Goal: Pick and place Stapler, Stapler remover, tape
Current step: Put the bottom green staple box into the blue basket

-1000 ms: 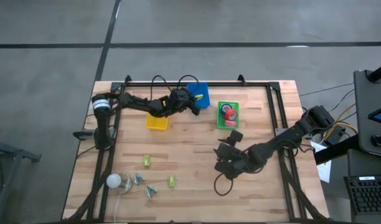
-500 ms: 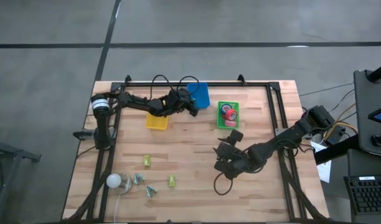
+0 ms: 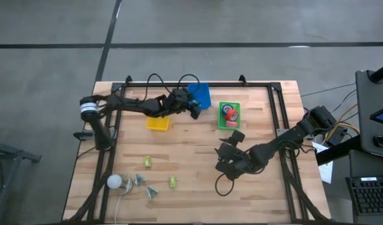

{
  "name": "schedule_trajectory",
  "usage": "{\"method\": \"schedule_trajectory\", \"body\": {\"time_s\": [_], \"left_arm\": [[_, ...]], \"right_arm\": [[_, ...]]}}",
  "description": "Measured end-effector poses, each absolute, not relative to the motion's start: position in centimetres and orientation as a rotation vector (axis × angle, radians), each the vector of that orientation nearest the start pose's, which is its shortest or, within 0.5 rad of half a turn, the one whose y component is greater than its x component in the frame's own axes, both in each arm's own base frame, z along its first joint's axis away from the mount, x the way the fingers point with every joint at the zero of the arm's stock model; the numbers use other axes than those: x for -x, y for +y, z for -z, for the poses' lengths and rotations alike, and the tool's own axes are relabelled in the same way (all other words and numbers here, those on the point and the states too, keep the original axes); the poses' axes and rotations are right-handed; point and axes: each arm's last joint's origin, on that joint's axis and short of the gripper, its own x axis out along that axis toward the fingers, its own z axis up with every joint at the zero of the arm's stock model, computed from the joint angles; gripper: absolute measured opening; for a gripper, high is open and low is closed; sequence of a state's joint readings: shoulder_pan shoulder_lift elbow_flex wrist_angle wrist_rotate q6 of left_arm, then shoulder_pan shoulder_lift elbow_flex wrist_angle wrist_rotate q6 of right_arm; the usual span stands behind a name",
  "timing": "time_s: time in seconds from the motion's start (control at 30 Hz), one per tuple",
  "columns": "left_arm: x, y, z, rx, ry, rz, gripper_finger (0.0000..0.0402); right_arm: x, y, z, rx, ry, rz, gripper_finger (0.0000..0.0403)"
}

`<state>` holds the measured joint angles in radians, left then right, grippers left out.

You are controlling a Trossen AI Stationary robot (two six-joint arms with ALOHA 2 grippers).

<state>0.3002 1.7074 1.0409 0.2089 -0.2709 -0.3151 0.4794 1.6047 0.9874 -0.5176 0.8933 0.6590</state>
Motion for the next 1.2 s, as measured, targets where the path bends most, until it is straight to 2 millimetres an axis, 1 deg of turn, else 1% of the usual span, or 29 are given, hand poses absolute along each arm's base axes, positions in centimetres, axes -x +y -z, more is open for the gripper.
{"method": "schedule_trajectory", "body": {"time_s": [0.13,0.27,0.43,0.53,0.7,0.8,0.9,1.03,1.13,1.2], "left_arm": [[-34.6,8.7,-23.4,0.289,0.390,-0.553,0.0218],[-33.7,4.7,-24.3,0.259,0.408,-0.447,0.0218],[-31.8,-0.1,-24.2,0.236,0.432,-0.314,0.0218],[-30.4,-2.2,-23.8,0.219,0.445,-0.245,0.0218],[-27.4,-4.8,-22.9,0.182,0.531,-0.154,0.0218],[-26.1,-5.8,-22.1,0.202,0.544,-0.121,0.0218],[-25.2,-6.5,-21.4,0.292,0.568,-0.075,0.0218],[-24.2,-8.4,-19.7,0.216,0.621,0.059,0.0218],[-23.9,-9.3,-18.4,0.165,0.664,0.093,0.0218],[-23.8,-9.8,-17.8,0.175,0.688,0.096,0.0218]], "right_arm": [[-27.3,12.4,-19.6,0.105,0.695,0.608,0.0221],[-26.9,13.3,-19.6,0.115,0.691,0.573,0.0221],[-26.4,14.1,-19.6,0.102,0.683,0.555,0.0221],[-26.2,14.4,-19.6,0.114,0.683,0.540,0.0221],[-26.2,14.5,-19.5,0.117,0.679,0.539,0.0221],[-26.2,14.5,-19.6,0.116,0.676,0.543,0.0221],[-26.3,14.5,-19.6,0.115,0.667,0.547,0.0221],[-26.3,14.5,-19.6,0.120,0.660,0.554,0.0221],[-26.3,14.4,-19.6,0.123,0.660,0.554,0.0221],[-26.2,14.4,-19.5,0.125,0.662,0.554,0.0221]]}}
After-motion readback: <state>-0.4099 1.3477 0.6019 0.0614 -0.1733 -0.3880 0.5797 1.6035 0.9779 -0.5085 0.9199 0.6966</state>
